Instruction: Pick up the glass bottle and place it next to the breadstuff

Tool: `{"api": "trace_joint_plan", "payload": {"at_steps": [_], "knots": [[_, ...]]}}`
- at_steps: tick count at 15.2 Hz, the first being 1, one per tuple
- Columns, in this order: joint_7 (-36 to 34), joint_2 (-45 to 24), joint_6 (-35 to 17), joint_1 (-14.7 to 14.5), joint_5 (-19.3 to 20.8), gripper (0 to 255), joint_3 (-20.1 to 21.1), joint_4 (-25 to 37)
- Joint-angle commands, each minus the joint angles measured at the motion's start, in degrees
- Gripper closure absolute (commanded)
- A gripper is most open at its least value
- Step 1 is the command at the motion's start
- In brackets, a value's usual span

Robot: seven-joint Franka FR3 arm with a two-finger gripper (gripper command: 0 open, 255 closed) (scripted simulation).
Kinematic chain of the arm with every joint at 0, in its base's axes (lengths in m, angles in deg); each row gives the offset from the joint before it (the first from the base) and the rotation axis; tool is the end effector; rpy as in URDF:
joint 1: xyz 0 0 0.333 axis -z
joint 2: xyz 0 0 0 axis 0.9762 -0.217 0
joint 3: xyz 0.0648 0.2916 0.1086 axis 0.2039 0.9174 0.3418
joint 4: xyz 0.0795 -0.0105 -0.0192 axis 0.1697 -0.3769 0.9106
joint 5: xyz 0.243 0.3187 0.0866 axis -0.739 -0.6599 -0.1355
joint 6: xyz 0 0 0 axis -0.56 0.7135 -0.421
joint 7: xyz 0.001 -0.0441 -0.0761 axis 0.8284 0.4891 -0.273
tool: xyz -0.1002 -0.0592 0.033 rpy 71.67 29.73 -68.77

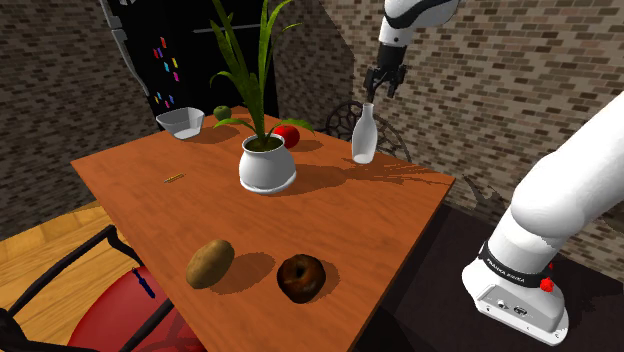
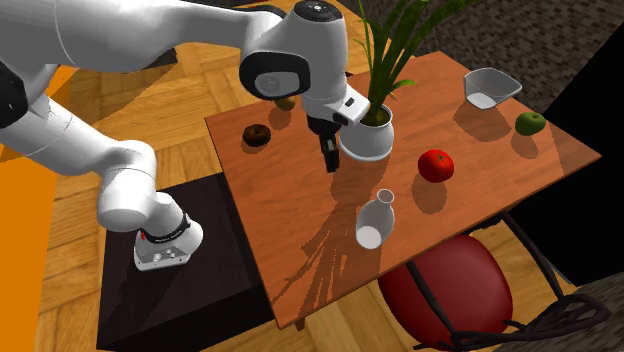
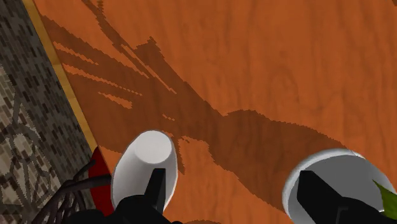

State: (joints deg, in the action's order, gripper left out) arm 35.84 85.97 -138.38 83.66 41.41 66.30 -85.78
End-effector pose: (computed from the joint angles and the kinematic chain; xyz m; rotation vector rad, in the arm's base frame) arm 0.4814 -0.1389 0.5133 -3.0862 0.3405 -0.1619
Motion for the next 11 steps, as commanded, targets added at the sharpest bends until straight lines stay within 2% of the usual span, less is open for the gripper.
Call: {"api": "trace_joint_plan", "payload": {"at_steps": [1, 11], "knots": [[1.03, -4.07, -1.46, 0.4, -0.14, 0, -0.95, 2.3], [6.74, -24.92, -3.91, 3.65, -3.14, 0, -4.8, 18.96]]}}
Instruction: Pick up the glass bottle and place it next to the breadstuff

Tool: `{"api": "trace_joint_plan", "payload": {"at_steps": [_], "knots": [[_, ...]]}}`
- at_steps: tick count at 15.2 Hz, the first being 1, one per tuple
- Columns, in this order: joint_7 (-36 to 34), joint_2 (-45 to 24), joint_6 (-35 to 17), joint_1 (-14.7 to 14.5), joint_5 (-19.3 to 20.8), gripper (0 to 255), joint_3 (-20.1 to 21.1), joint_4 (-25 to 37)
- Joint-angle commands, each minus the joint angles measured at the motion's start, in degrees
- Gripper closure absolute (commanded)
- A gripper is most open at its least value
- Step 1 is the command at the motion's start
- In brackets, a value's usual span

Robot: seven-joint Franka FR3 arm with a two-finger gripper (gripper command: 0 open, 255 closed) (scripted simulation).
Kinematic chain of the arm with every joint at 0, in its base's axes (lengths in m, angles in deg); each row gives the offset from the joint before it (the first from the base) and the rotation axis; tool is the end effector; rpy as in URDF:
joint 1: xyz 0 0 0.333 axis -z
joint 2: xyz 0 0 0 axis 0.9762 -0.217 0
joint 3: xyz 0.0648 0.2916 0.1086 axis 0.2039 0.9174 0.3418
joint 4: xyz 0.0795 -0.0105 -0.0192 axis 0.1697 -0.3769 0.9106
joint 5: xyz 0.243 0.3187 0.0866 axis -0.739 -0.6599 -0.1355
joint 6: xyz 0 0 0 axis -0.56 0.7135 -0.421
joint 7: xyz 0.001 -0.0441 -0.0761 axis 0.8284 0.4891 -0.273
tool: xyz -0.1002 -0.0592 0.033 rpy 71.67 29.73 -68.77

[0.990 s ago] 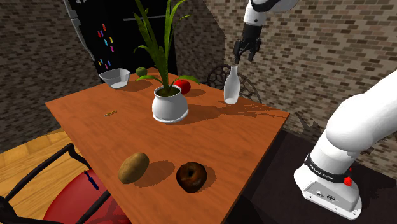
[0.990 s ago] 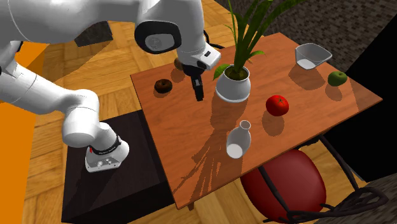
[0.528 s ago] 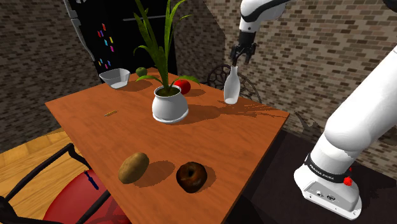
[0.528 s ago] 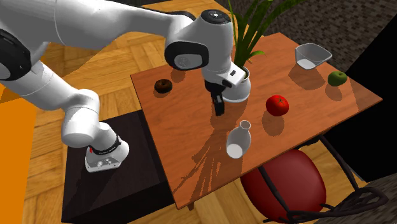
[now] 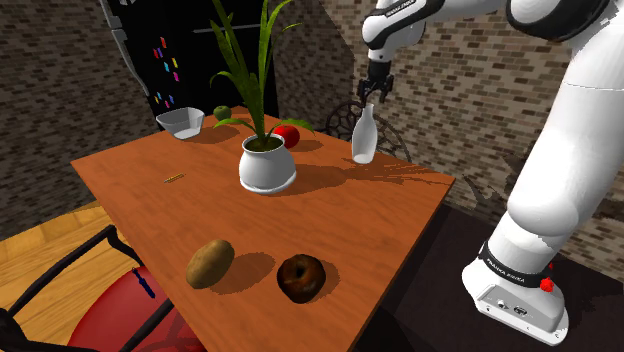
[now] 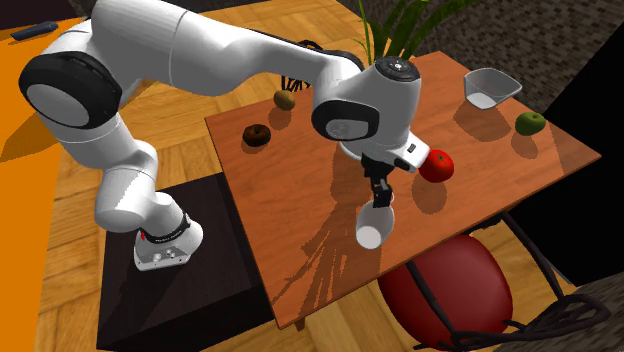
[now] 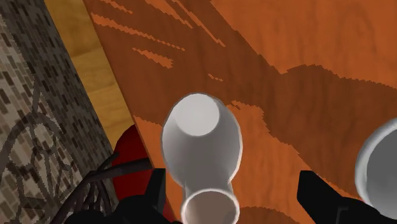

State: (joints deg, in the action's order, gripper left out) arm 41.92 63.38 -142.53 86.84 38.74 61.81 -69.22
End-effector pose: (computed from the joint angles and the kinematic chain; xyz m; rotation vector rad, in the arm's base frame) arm 0.5700 -0.2363 0.4492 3.1088 -0.4199 0.1168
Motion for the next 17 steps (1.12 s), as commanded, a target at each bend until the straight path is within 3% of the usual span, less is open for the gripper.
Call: {"api": "trace_joint_plan", "payload": {"at_steps": [1, 9, 16, 17], "knots": [[0.92, -3.43, 0.27, 0.73, -0.68, 0, -0.42, 3.44], [1.4, -5.53, -4.92, 0.86, -1.4, 0, -0.23, 0.29], [1.39, -5.54, -4.9, 0.86, -1.4, 0, -0.23, 0.31], [1.39, -5.54, -4.9, 0.86, -1.4, 255, -0.23, 0.31]]}}
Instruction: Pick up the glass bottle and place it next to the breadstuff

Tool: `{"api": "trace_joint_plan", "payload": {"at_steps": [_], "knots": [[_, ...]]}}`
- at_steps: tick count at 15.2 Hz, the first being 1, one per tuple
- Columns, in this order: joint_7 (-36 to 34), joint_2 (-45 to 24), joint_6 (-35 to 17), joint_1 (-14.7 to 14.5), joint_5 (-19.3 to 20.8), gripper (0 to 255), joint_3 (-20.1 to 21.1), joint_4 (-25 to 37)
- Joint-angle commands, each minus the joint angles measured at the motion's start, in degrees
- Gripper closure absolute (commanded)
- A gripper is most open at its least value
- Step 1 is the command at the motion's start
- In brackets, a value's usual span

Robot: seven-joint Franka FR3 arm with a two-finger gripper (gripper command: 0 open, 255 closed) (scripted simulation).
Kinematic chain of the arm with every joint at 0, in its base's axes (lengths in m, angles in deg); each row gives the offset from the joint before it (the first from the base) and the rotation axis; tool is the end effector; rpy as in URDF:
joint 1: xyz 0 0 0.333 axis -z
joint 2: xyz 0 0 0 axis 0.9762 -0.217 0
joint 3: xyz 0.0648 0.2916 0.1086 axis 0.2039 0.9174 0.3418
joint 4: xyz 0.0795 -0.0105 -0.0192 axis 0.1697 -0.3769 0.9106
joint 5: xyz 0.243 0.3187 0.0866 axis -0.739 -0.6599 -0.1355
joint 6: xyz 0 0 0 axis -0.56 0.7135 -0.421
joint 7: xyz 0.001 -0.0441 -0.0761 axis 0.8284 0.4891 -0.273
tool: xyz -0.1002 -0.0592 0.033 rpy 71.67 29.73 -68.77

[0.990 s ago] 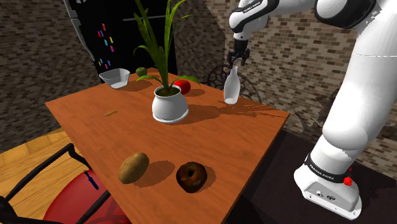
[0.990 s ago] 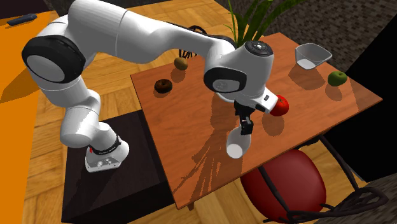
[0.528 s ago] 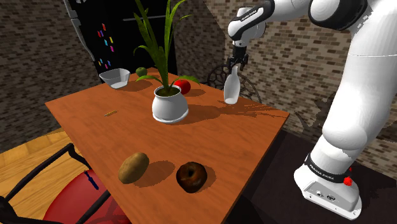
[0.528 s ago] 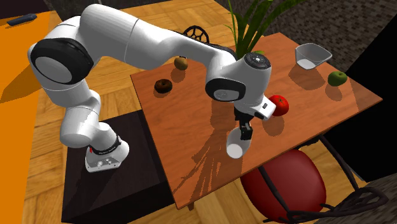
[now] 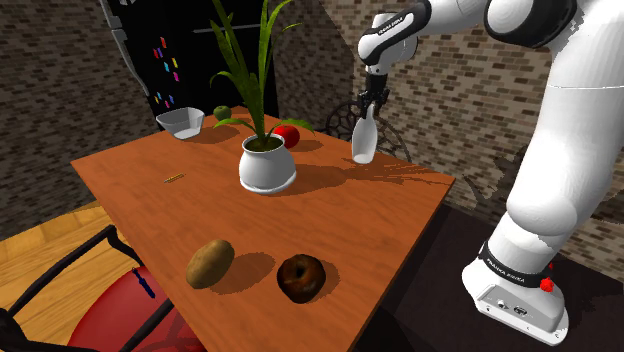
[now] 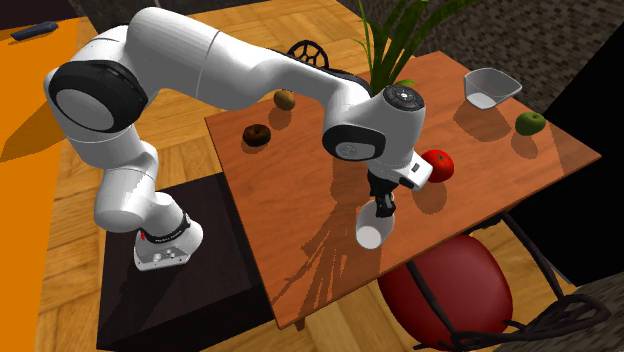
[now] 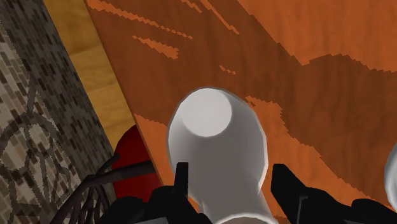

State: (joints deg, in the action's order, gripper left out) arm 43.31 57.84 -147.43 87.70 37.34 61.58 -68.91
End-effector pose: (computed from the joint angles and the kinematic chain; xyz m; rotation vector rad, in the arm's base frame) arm 0.5847 -0.2519 0.4011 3.1028 -0.4287 0.1111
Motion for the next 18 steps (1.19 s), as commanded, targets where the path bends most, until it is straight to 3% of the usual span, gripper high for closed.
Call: {"api": "trace_joint_plan", "payload": {"at_steps": [1, 9, 18], "knots": [[0.0, 0.0, 0.0, 0.0, 0.0, 255, 0.0, 0.0], [0.0, -0.01, -0.01, 0.0, 0.0, 255, 0.0, 0.0], [-0.52, 1.83, 6.39, -0.08, 0.69, 255, -0.17, 4.63]]}}
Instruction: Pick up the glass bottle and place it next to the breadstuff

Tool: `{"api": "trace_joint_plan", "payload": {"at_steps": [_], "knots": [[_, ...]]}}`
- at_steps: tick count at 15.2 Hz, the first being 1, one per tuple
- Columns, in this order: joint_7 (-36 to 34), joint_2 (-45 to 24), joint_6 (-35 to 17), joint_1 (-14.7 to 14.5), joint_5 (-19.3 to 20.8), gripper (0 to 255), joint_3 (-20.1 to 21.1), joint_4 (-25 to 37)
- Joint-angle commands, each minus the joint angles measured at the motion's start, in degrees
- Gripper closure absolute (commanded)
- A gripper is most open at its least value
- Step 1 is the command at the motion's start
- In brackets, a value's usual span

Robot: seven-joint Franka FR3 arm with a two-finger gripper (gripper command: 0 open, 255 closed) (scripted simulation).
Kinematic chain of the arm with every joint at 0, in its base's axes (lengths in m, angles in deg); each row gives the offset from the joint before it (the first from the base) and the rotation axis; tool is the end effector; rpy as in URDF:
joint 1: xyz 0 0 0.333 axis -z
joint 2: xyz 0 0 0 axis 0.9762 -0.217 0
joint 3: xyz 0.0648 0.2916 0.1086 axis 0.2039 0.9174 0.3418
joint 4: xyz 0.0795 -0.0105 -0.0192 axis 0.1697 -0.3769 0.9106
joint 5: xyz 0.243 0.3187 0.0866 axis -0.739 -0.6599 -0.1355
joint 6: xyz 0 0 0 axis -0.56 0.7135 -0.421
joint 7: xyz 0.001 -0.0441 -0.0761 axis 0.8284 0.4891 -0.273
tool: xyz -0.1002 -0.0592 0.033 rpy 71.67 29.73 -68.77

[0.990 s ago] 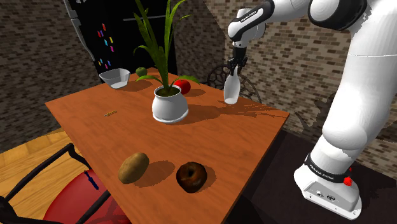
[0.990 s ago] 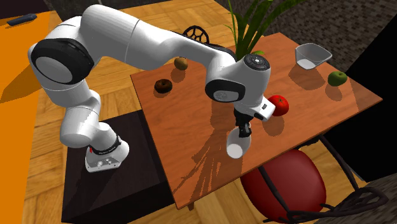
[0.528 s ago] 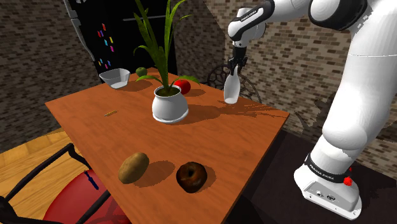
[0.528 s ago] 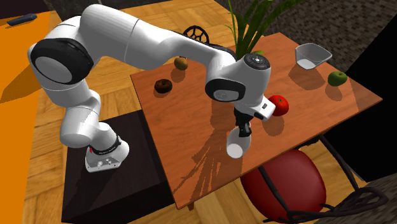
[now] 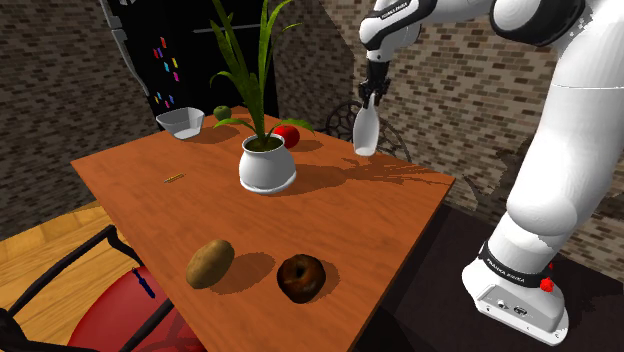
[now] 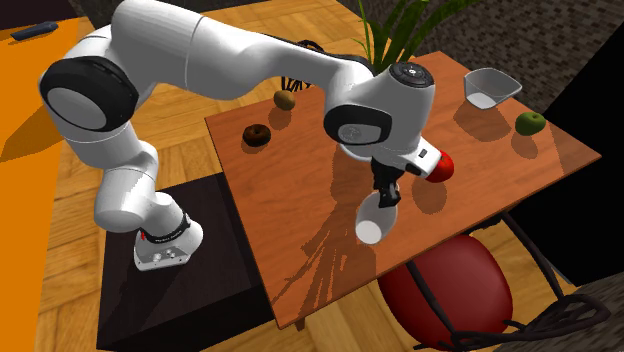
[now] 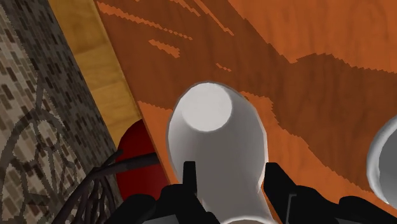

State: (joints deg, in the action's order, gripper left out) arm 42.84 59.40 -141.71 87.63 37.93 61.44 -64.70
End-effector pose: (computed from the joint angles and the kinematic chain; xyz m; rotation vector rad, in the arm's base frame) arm 0.5861 -0.2522 0.4449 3.1030 -0.4288 0.1109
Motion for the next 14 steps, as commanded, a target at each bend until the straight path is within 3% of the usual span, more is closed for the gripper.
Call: {"api": "trace_joint_plan", "payload": {"at_steps": [1, 12, 14], "knots": [[-0.09, 0.42, 1.41, -0.01, 0.15, 255, -0.04, 1.01], [-0.41, 1.22, 9.21, 0.06, 0.49, 255, -0.15, 8.05], [-2.55, 4.72, 9.72, -1.26, 1.59, 255, 0.51, 5.21]]}}
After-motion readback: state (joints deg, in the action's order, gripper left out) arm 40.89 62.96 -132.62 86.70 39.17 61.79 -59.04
